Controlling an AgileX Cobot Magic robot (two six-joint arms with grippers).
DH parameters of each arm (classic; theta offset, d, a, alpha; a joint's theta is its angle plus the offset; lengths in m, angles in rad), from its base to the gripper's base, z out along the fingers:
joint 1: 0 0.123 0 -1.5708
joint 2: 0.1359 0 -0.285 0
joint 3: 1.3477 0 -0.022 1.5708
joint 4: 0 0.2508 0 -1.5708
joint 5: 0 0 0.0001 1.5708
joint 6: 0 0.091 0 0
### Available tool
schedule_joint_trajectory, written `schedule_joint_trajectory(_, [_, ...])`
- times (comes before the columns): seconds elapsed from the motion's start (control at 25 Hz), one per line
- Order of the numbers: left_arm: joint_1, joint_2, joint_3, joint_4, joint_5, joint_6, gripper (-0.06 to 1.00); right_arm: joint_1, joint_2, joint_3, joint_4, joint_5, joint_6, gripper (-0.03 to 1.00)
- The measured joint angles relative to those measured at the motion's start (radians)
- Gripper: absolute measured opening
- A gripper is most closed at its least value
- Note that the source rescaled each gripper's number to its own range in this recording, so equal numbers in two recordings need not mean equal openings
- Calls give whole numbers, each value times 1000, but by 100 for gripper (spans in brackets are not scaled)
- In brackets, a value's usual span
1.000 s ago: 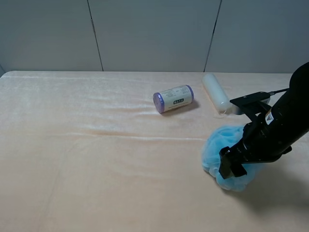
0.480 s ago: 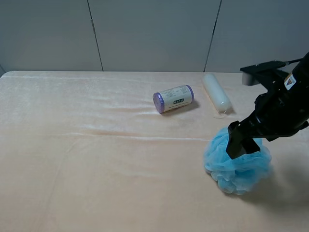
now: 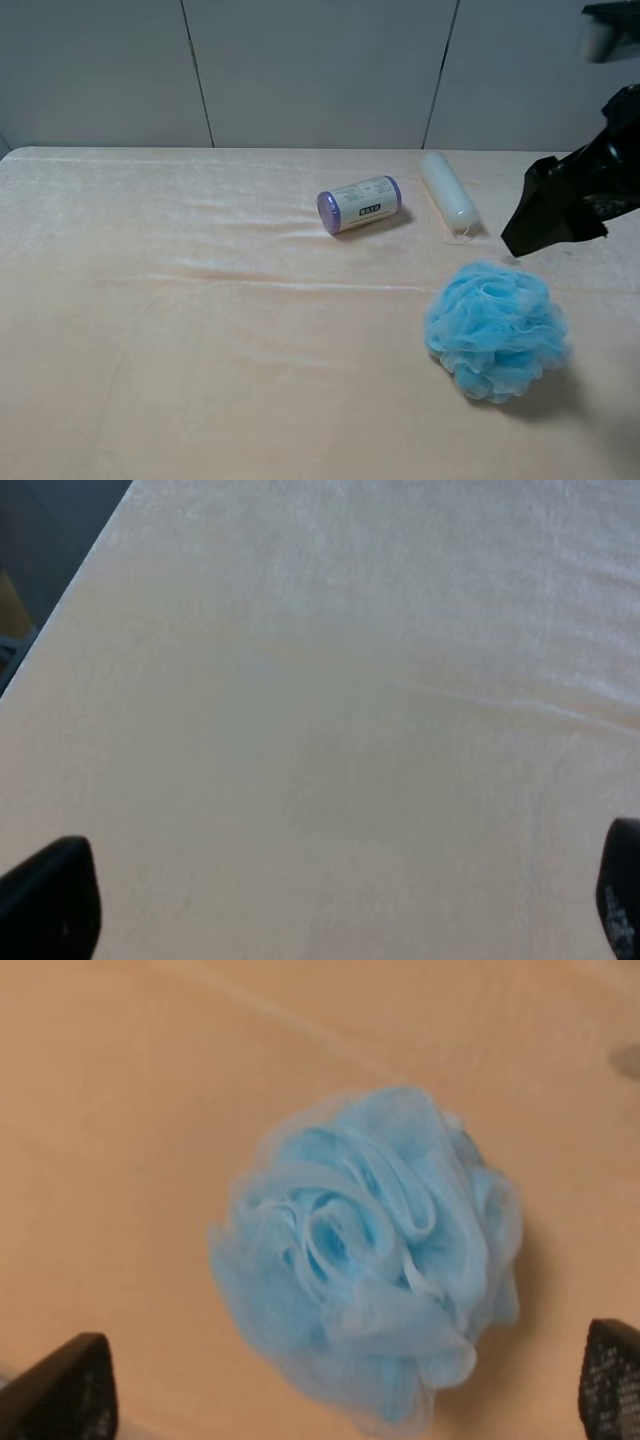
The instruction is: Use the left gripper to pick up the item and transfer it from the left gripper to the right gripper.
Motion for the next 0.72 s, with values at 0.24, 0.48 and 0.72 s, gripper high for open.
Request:
schedule_joint_trajectory(0.24, [0,0,0,0,0,0,100,0,-128,-8,-21,35,23,100])
schedule_joint_trajectory(0.48, [0,0,0,0,0,0,100,0,-307,-1,-42,38,34,100])
schedule_joint_trajectory(0.72, [0,0,0,0,0,0,100,0,-541,152,-66,43,35,100])
